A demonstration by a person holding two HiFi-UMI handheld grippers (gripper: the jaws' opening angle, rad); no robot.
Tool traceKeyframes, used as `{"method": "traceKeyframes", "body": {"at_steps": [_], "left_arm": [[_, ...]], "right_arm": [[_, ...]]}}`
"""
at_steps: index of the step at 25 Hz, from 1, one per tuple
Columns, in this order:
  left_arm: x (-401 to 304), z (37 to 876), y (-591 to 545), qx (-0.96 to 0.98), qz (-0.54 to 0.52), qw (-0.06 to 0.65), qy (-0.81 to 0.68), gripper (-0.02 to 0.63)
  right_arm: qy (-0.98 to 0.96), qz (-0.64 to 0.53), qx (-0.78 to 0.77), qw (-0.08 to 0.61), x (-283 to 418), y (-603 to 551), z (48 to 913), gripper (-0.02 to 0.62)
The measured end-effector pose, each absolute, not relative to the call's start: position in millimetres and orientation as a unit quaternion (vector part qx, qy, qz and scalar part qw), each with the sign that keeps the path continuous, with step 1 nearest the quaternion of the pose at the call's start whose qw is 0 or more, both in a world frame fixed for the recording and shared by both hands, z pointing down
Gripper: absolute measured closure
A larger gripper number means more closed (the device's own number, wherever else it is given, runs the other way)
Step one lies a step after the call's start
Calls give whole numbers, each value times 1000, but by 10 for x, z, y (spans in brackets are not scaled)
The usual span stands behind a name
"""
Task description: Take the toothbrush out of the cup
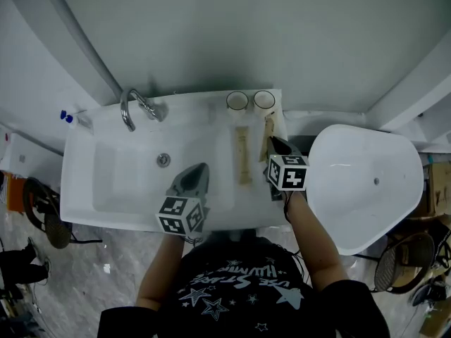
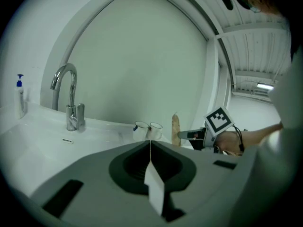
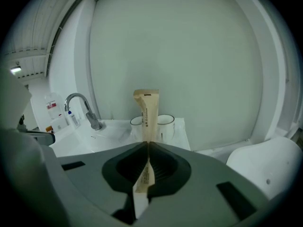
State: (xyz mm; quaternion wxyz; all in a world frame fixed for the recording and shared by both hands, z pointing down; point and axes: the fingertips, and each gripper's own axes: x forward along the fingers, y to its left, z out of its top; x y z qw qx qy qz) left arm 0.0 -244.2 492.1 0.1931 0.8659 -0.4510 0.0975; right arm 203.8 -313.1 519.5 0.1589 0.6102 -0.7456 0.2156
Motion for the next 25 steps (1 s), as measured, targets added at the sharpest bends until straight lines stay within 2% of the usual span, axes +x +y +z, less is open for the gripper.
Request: {"method": "traceKeyframes", "body": {"at_steps": [5,25], "left_arm": [[-20,5027,-2381,862,106,210,-450,587],[-115,5210,-2433,870,116,232,-419,588]], "right_arm": [[-724,266,606,196,2034,-2965,5533,571],[-644,362,632,233,2056,-3017,6155,570]]}}
